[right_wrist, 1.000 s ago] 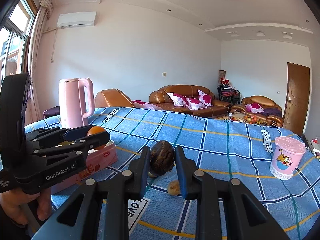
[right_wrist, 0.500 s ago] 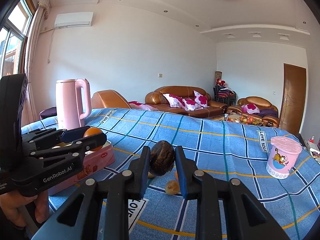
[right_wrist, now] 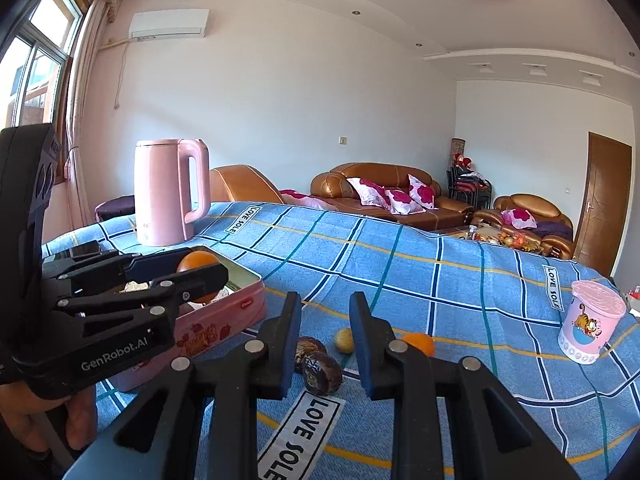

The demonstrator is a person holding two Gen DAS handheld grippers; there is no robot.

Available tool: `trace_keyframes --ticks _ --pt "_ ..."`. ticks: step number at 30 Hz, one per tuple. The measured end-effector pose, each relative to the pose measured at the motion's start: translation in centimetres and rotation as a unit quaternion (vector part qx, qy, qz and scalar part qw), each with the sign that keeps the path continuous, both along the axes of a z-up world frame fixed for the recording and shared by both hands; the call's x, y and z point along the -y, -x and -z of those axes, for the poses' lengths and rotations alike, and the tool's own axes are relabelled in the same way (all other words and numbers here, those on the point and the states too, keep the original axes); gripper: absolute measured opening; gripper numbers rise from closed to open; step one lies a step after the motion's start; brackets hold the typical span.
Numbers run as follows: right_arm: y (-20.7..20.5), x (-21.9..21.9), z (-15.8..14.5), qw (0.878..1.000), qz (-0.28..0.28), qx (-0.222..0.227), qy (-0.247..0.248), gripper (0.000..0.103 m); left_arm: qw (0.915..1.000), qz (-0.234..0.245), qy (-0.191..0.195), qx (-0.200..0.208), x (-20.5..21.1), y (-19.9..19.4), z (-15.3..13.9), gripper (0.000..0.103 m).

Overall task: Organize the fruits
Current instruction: 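Carry the orange and the mangosteen toward the pink tin with both tools, then lower the orange into the tin with the left tool while the right tool drops the mangosteen in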

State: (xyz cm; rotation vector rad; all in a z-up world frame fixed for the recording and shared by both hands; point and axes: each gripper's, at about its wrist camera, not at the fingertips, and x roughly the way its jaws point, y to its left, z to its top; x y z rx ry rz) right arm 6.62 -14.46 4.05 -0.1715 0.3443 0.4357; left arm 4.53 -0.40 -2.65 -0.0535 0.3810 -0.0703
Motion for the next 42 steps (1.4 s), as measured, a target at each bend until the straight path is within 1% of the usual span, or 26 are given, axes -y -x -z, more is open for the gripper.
trace_keyframes --ticks 2,4,6,7,10,13,14,15,16,20,23,25,28,30,33,37,42 --pt "-0.5 0.5 0.1 1.000 0.008 -0.009 0.002 0.027 1.0000 -0.005 0.005 -0.001 -0.7 0.0 -0.1 0.038" --pt "-1.3 1.0 0.4 0.999 0.014 -0.029 0.006 0.027 0.9999 -0.009 0.010 0.000 -1.2 0.0 -0.2 0.038" --pt "-2.3 1.2 0.9 0.998 0.016 -0.063 0.014 0.027 0.9998 -0.012 0.013 0.000 -1.6 -0.1 -0.4 0.038" --pt "-2.8 1.1 1.3 0.996 0.015 -0.081 0.023 0.027 0.9998 -0.013 0.015 0.000 -1.7 0.0 -0.5 0.038" --pt "-3.8 0.7 2.2 0.991 0.027 -0.114 0.061 0.027 0.9998 -0.014 0.015 0.002 -1.9 0.1 -0.6 0.038" --pt "-4.4 0.9 3.4 0.984 0.028 -0.162 0.072 0.028 0.9998 -0.014 0.015 0.002 -2.0 0.1 -0.6 0.038" --pt "-4.5 0.9 3.8 0.981 0.024 -0.177 0.074 0.030 0.9998 -0.014 0.016 0.001 -2.1 0.1 -0.6 0.038" --pt "-4.6 0.8 4.0 0.979 0.023 -0.185 0.076 0.039 0.9998 -0.014 0.016 0.000 -2.1 0.2 -0.7 0.038" --pt "-4.6 0.8 4.2 0.978 0.022 -0.191 0.079 0.043 0.9998 -0.013 0.016 0.000 -2.1 0.3 -0.7 0.038" --pt "-4.9 0.5 4.4 0.976 0.013 -0.205 0.078 0.043 0.9998 -0.013 0.017 0.000 -2.1 0.4 -0.8 0.038" --pt "-4.9 0.6 4.7 0.969 -0.015 -0.244 0.044 0.043 0.9997 -0.015 0.018 0.003 -2.3 0.7 -0.9 0.038" --pt "-4.6 0.3 5.3 0.965 -0.018 -0.254 0.053 0.044 0.9997 -0.016 0.020 0.002 -2.5 0.6 -0.9 0.038" --pt "-3.9 -0.1 5.1 0.968 -0.013 -0.241 0.064 0.044 0.9996 -0.017 0.021 0.001 -2.8 0.4 -1.0 0.038" --pt "-4.0 -0.4 5.5 0.965 -0.011 -0.250 0.076 0.044 0.9996 -0.018 0.019 0.000 -2.9 0.4 -1.0 0.038" --pt "-4.0 -0.4 5.4 0.965 -0.011 -0.249 0.076 0.042 0.9996 -0.020 0.018 0.000 -3.4 0.5 -1.2 0.038" --pt "-3.6 -0.8 4.2 0.974 -0.011 -0.215 0.066 0.041 0.9993 -0.035 0.012 -0.010 -4.9 0.7 -1.4 0.038" --pt "-3.0 -3.3 1.5 0.983 -0.040 -0.175 0.045 0.041 0.9972 -0.067 0.014 -0.029 -7.8 1.1 -1.3 0.038"
